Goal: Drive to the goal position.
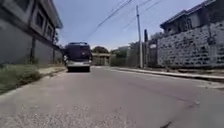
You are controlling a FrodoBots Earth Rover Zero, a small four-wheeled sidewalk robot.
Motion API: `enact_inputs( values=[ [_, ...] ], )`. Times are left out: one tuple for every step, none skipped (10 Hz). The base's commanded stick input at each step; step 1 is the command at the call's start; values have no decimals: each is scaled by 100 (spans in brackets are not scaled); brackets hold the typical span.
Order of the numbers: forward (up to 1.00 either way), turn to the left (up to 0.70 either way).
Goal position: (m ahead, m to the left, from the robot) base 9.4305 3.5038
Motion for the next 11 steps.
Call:
enact_inputs(
  values=[
    [100, 0],
    [100, 0],
    [100, 0],
    [100, 0],
    [100, 0],
    [100, 0],
    [100, 0],
    [100, 0],
    [100, 0],
    [100, 0],
    [100, 0]
  ],
)
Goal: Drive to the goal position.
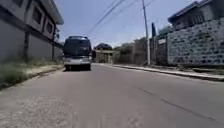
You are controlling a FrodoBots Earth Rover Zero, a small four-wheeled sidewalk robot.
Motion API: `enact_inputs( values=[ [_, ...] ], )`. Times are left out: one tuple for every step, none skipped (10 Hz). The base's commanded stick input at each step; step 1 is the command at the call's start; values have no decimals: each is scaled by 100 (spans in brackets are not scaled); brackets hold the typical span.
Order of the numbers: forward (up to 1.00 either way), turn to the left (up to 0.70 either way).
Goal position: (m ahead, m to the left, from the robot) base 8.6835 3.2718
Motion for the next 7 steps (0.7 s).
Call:
enact_inputs(
  values=[
    [100, 0],
    [100, 0],
    [100, 0],
    [100, 0],
    [100, 0],
    [100, 0],
    [100, 0]
  ],
)
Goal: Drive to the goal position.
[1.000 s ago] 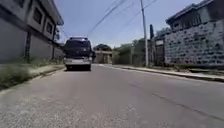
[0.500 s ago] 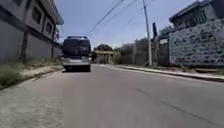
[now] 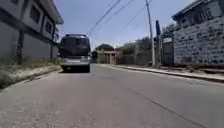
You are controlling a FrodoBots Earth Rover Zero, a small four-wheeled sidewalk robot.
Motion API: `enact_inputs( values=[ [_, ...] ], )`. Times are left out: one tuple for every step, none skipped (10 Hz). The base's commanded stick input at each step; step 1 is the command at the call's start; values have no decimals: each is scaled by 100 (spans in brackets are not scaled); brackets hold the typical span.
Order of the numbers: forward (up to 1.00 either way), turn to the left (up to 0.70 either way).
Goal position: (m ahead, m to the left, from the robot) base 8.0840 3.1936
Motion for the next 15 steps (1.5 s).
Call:
enact_inputs(
  values=[
    [100, 0],
    [100, 0],
    [100, 0],
    [100, 0],
    [100, 0],
    [100, 0],
    [100, 0],
    [100, 0],
    [100, 0],
    [100, 0],
    [100, 0],
    [100, 0],
    [100, 0],
    [100, 0],
    [100, 0]
  ],
)
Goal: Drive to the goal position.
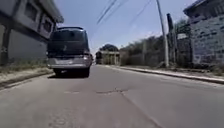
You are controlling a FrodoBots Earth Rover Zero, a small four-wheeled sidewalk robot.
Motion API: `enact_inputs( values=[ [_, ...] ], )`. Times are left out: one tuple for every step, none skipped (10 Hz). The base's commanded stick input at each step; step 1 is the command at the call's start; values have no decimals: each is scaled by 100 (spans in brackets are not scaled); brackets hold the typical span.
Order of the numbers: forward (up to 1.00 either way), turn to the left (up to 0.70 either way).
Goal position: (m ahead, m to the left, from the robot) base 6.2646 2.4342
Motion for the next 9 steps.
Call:
enact_inputs(
  values=[
    [100, 0],
    [100, 0],
    [100, 0],
    [100, 0],
    [100, 0],
    [100, 0],
    [100, 0],
    [100, 0],
    [100, 0]
  ],
)
